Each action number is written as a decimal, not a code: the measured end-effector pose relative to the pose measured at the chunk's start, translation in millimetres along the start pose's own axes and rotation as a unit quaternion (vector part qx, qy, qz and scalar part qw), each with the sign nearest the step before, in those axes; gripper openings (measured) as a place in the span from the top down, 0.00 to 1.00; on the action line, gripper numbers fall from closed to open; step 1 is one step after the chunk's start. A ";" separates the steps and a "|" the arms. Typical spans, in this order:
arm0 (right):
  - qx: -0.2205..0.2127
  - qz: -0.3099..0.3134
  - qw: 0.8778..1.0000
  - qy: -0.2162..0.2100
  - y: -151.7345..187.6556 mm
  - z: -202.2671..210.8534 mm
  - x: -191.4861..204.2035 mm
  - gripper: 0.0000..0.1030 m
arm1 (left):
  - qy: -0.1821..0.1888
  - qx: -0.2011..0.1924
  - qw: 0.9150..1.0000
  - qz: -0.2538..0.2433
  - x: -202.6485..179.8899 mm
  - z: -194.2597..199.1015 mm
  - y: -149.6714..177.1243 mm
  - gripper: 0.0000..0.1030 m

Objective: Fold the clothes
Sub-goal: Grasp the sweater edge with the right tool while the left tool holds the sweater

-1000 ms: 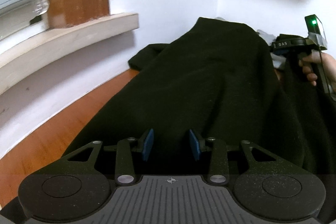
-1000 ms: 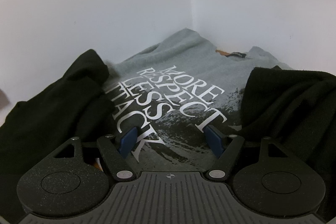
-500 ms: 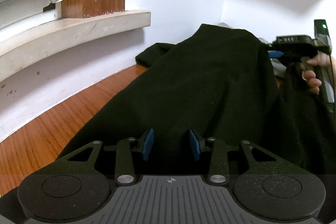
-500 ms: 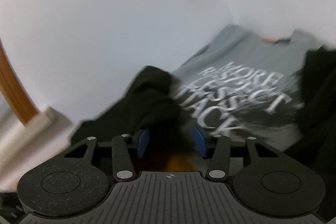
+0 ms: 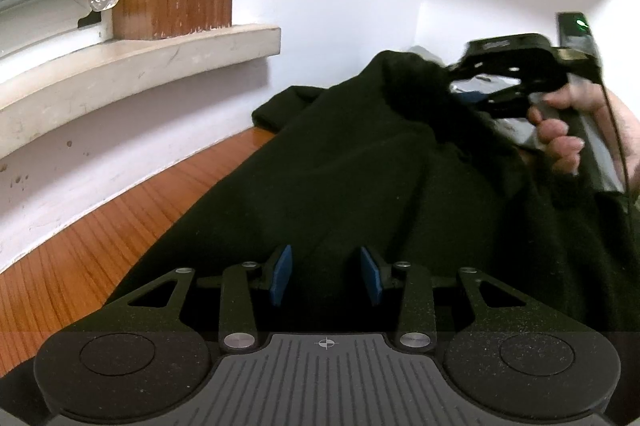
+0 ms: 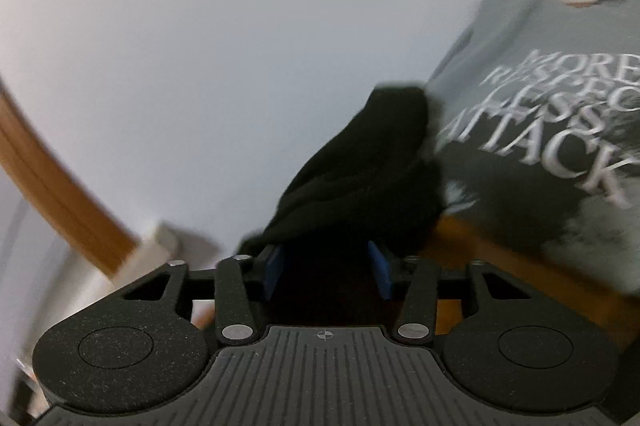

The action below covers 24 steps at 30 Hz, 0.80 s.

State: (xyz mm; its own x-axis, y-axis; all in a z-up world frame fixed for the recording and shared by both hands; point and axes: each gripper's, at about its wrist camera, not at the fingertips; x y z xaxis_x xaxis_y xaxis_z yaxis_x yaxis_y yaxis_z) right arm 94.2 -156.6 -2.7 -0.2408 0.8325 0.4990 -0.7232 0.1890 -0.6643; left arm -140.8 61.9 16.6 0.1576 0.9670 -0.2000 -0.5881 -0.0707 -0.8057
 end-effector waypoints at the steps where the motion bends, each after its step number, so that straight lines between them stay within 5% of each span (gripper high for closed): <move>1: 0.001 0.016 1.000 0.000 3.4 -2.9 10.3 0.81 | 0.000 0.000 1.000 -0.001 -0.4 0.3 0.0 0.59; 7: 0.013 0.150 0.989 -0.015 31.4 -9.9 74.3 0.95 | 0.000 -0.002 1.000 -0.004 -1.1 1.0 -0.3 0.59; 11: 0.051 0.273 0.958 -0.074 62.7 7.1 103.1 0.95 | 0.001 -0.001 1.000 -0.003 -0.4 0.8 -1.0 0.59; 13: 0.072 0.322 0.941 -0.076 78.6 22.6 107.3 0.94 | 0.002 -0.001 1.000 -0.003 0.0 0.4 -1.5 0.59; 15: 0.079 0.332 0.938 -0.067 82.0 34.2 98.2 0.93 | 0.002 0.000 1.000 -0.003 0.1 0.4 -1.8 0.59; 24: 0.018 0.140 0.990 -0.017 27.9 51.8 27.2 0.74 | 0.004 0.004 1.000 -0.001 2.0 -1.1 -3.6 0.59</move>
State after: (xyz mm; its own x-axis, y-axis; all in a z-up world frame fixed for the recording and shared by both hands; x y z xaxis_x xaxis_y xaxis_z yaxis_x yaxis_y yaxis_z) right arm 33.9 -155.7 21.2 -0.4559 0.8313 0.3178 -0.6478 -0.0650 -0.7591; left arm -137.5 63.8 18.5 0.1653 0.9651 -0.2031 -0.5942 -0.0669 -0.8015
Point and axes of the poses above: each gripper's, at about its wrist camera, not at the fingertips, and z roughly against the way its jaws point, x to its left, y to its underside, and after that the axes turned 13 degrees about y, right-handed
